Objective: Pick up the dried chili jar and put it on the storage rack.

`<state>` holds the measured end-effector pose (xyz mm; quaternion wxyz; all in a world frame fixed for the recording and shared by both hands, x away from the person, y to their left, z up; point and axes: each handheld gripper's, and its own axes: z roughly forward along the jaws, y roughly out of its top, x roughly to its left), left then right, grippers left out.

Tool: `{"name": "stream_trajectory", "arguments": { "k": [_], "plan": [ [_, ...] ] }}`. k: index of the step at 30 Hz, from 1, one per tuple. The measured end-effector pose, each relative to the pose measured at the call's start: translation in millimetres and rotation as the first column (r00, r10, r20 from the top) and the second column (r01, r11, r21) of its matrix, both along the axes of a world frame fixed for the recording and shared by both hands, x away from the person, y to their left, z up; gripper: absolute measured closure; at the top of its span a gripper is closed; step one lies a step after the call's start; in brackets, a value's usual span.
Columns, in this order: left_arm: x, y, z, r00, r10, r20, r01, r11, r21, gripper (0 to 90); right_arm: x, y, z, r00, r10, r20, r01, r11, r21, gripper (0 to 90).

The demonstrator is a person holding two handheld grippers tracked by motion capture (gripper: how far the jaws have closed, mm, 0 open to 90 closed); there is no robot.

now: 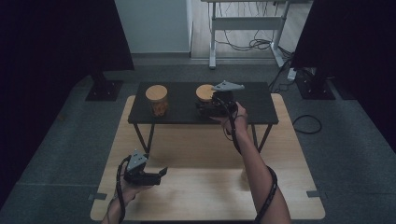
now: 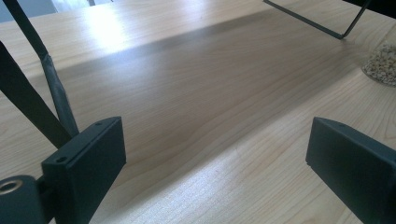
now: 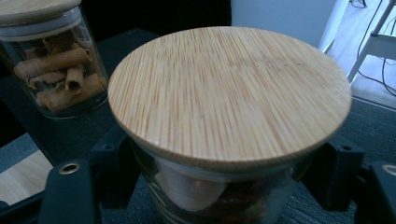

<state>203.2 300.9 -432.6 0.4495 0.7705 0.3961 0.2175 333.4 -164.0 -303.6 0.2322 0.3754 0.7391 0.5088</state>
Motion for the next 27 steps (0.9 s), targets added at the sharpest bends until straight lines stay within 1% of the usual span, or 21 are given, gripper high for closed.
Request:
{"name": "stream_trajectory", "arguments": {
  "k": [6,14,19,21,23,24,26,27],
  "plan": [
    [-0.2,-0.5,0.5,1.0,-0.004,0.001,0.004,1.0,0.003,4.4,0.3,-0.3,1.2,1.0,0.002,-0.005,-0.002,1.0,-0.003,23.9],
    [-0.2,-0.9,0.6,1.0,-0.002,0.002,0.002,1.0,0.005,4.4,0.2,-0.9,0.0,1.0,0.005,0.0,-0.005,1.0,0.0,23.9],
    [-0.9,-0.2,1.0,1.0,-0.003,0.004,0.003,1.0,-0.003,4.4,-0.9,-0.6,-0.8,1.0,0.004,0.007,-0.004,1.0,-0.003,23.7],
    [-1.9,-0.8,1.9,0.9999,-0.005,0.01,0.005,1.0,0.0,4.3,-3.0,0.4,-1.3,0.9999,-0.003,0.015,0.003,1.0,-0.005,19.4],
    [-2.2,-1.1,2.1,0.9999,-0.005,0.01,0.005,1.0,-0.001,4.3,-6.7,0.1,-1.7,0.9997,-0.011,0.023,0.011,1.0,0.004,14.3],
    [-2.0,-1.2,2.1,0.9999,-0.005,0.009,0.005,1.0,0.0,4.2,-9.5,0.6,-2.2,0.9993,-0.023,0.031,0.023,1.0,0.009,12.1],
    [-1.5,-1.5,1.4,1.0,-0.005,0.007,0.005,1.0,0.001,4.2,-14.9,-0.8,-4.6,0.9979,-0.049,0.043,0.047,0.998,0.037,10.5],
    [-1.3,-1.7,1.4,1.0,-0.005,0.006,0.005,1.0,0.003,4.2,-16.2,-2.4,-5.2,0.9977,-0.05,0.045,0.048,0.998,0.045,9.1]
  ]
}}
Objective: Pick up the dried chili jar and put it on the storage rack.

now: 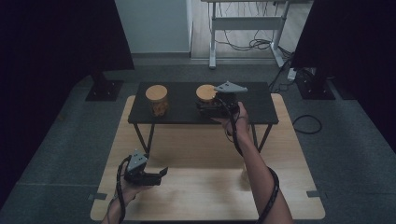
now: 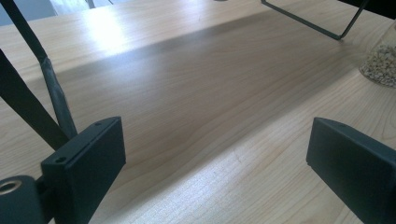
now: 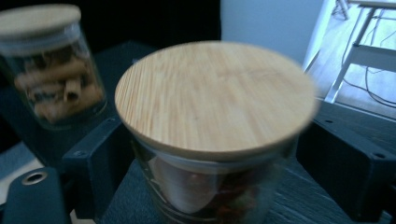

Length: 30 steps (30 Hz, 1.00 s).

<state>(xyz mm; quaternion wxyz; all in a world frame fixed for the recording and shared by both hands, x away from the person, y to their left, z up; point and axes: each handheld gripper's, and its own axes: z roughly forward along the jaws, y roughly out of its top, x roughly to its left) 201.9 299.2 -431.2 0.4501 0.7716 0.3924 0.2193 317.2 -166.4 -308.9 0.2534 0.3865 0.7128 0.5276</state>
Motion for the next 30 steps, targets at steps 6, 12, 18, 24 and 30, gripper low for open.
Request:
{"name": "stream_trajectory", "arguments": {
  "k": [6,12,18,24,30],
  "plan": [
    [0.4,-0.4,-0.6,1.0,0.003,0.0,-0.003,1.0,0.002,4.2,-7.3,-4.7,-1.7,1.0,0.002,0.01,-0.002,1.0,0.008,6.1],
    [1.1,-0.7,-1.0,1.0,0.003,-0.002,-0.003,1.0,0.008,4.2,-18.5,-9.3,-5.9,0.9998,0.008,0.018,-0.009,1.0,0.006,5.1],
    [0.5,-0.5,-0.4,1.0,0.0,0.001,0.0,1.0,0.008,4.2,-33.4,-12.9,-9.5,0.9988,0.002,0.049,-0.002,1.0,0.009,4.7],
    [-0.6,0.9,-0.2,1.0,0.005,0.004,-0.005,1.0,0.002,4.1,-48.0,-15.0,-9.1,0.9975,0.02,0.068,-0.02,1.0,0.001,4.9],
    [0.1,0.8,-0.2,1.0,0.004,0.002,-0.004,1.0,0.004,4.2,-63.3,-22.1,-17.9,0.9955,0.039,0.087,-0.039,0.999,0.006,5.2]
  ]
}}
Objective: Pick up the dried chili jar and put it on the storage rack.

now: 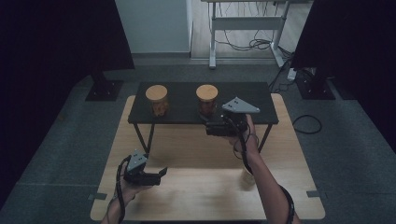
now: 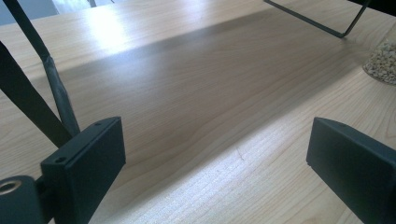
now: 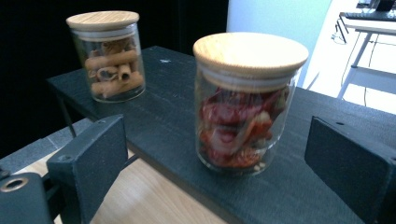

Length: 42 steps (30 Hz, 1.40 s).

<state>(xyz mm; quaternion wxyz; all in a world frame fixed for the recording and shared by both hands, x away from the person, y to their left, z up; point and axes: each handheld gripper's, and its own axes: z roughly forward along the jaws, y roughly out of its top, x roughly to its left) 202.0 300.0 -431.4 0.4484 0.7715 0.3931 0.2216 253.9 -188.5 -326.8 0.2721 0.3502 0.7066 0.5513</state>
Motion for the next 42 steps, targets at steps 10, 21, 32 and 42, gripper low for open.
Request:
{"name": "stream_trajectory", "arguments": {
  "k": [10,21,32,42],
  "plan": [
    [1.2,0.1,-0.9,1.0,0.001,-0.006,-0.001,1.0,0.0,4.2,-23.0,-19.0,-25.4,1.0,-0.001,0.002,0.001,1.0,0.018,5.4],
    [2.3,-3.7,-2.3,0.9999,-0.006,-0.015,0.007,0.9998,0.018,4.2,-47.9,-30.0,-48.9,0.9998,-0.003,0.019,0.003,1.0,0.025,5.2],
    [2.5,-4.9,-4.8,0.9997,-0.003,-0.023,0.003,0.9997,0.023,4.1,-74.8,-43.2,-89.7,0.9995,0.024,-0.022,-0.022,0.998,0.062,5.2],
    [3.1,-7.6,-5.9,0.9996,-0.004,-0.027,0.005,0.9995,0.033,4.1,-86.8,-40.3,-122.0,0.9964,0.026,-0.081,-0.022,0.998,0.054,5.6]
  ]
}}
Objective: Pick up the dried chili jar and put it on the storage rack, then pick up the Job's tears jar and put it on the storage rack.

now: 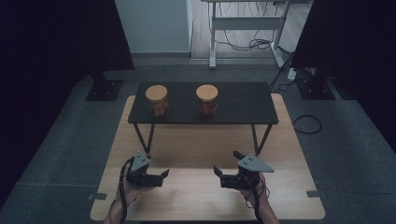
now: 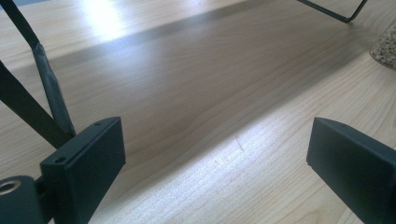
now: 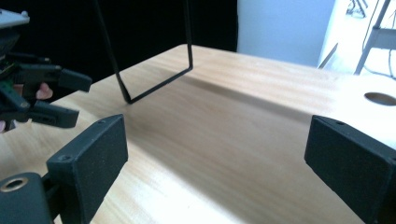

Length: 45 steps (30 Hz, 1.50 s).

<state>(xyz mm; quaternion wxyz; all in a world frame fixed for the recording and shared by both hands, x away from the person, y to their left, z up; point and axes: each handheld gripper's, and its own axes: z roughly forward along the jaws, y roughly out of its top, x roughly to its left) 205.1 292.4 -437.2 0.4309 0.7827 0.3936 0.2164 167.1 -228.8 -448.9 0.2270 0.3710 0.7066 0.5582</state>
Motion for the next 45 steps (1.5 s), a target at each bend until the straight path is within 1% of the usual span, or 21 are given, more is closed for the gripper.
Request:
{"name": "stream_trajectory", "arguments": {
  "k": [4,11,17,21,22,24,26,28,30,34,36,42,45],
  "plan": [
    [-0.1,-2.0,-0.3,1.0,-0.005,0.0,0.005,1.0,0.006,4.0,-1.4,4.5,-3.1,0.9999,0.008,-0.006,-0.008,0.999,-0.035,5.7],
    [-0.5,-0.6,-0.5,1.0,-0.002,0.0,0.002,1.0,0.006,4.0,-0.5,7.5,-7.2,0.9995,0.013,-0.027,-0.014,0.999,-0.045,5.9],
    [-1.4,-0.5,0.5,1.0,-0.002,0.007,0.002,1.0,0.004,4.0,-1.6,7.8,-7.7,0.9992,0.024,-0.032,-0.026,0.999,-0.041,5.9],
    [-0.5,-0.9,-0.3,1.0,-0.003,0.002,0.003,1.0,0.006,4.0,-1.5,4.4,-6.3,0.9986,0.04,-0.034,-0.041,0.999,-0.03,6.2],
    [-0.4,-1.1,-0.4,1.0,-0.004,0.001,0.004,1.0,0.007,4.0,0.2,1.8,-5.1,0.9975,0.055,-0.044,-0.056,0.998,-0.024,6.1],
    [-0.3,-1.7,-0.6,1.0,-0.004,0.0,0.004,1.0,0.008,4.0,0.2,-0.4,-3.5,0.9969,0.06,-0.051,-0.062,0.998,-0.024,5.1],
    [-0.3,-2.2,-0.6,1.0,-0.006,-0.001,0.006,0.9999,0.008,4.0,2.1,-5.6,-1.1,0.9945,0.084,-0.063,-0.086,0.996,-0.025,2.4],
    [-0.2,-2.6,-0.6,1.0,-0.008,0.0,0.008,0.9999,0.01,4.0,0.4,-7.5,2.1,0.9942,0.083,-0.069,-0.086,0.995,-0.042,0.2],
    [0.0,-2.9,-0.6,1.0,-0.009,-0.002,0.009,0.9999,0.012,4.0,0.9,-9.5,3.0,0.9933,0.09,-0.073,-0.093,0.995,-0.043,0.0],
    [0.4,-3.7,-1.4,0.9999,-0.01,-0.004,0.01,0.9999,0.014,4.0,-4.8,-12.3,9.3,0.9934,0.086,-0.076,-0.092,0.992,-0.087,0.0],
    [0.6,-3.9,-1.5,0.9999,-0.01,-0.005,0.01,0.9998,0.014,4.0,-5.9,-13.1,11.2,0.9926,0.094,-0.077,-0.102,0.989,-0.107,0.0],
    [-0.1,-2.8,-1.0,1.0,-0.008,-0.002,0.008,0.9999,0.012,4.0,-8.8,-15.8,9.9,0.9924,0.107,-0.061,-0.114,0.986,-0.12,0.0],
    [0.0,-2.4,-0.9,1.0,-0.007,-0.001,0.007,0.9999,0.011,4.0,-10.5,-19.8,8.3,0.9935,0.1,-0.053,-0.106,0.987,-0.117,0.0]
  ]
}}
